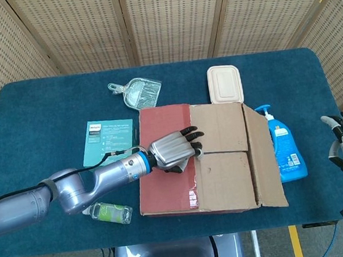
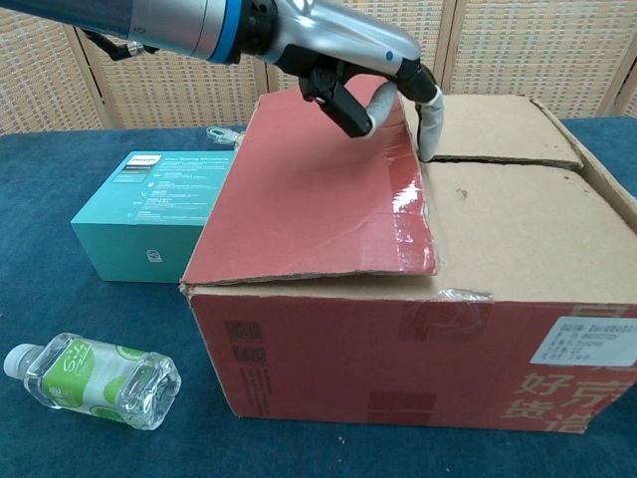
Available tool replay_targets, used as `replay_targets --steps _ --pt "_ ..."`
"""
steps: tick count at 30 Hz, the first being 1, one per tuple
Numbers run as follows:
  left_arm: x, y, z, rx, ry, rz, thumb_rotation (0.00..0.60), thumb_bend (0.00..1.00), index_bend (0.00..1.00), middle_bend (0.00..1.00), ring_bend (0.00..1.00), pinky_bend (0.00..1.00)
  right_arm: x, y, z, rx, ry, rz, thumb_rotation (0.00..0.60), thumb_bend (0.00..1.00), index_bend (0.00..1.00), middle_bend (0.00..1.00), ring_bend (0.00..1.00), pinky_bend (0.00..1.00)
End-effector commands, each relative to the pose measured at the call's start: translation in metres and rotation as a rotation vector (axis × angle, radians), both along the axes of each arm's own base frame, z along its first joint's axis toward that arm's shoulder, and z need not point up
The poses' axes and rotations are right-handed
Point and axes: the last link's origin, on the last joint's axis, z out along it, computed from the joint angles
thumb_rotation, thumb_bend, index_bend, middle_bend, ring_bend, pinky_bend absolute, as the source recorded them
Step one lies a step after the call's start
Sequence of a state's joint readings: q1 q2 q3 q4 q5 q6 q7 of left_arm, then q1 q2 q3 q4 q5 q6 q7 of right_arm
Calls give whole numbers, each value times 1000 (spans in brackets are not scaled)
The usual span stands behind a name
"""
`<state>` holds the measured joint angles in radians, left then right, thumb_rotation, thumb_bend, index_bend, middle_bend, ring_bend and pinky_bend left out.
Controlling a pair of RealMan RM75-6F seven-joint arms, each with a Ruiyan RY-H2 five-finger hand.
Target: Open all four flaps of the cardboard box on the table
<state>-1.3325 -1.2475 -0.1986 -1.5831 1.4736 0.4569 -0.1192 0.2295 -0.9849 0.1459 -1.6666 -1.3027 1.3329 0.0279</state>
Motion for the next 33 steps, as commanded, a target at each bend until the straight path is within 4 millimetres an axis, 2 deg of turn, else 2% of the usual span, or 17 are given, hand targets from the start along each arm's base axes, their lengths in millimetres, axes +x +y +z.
replay_targets --steps 1,20,26,33 --pt "0 -1 2 4 -3 3 387 1000 326 287 36 0 0 0 0 1 -1 0 600 930 136 163 0 20" --pt "-4 1 36 71 -40 18 388 1000 373 339 37 0 0 -2 0 -3 -9 2 600 930 136 163 0 20" --pt "-4 0 55 95 -62 19 388 1000 373 353 38 0 3 -5 -1 3 -9 8 600 930 136 163 0 20" --pt "-14 -8 86 138 -86 4 390 1000 373 381 63 0 7 -6 -5 12 -7 15 600 930 136 163 0 20"
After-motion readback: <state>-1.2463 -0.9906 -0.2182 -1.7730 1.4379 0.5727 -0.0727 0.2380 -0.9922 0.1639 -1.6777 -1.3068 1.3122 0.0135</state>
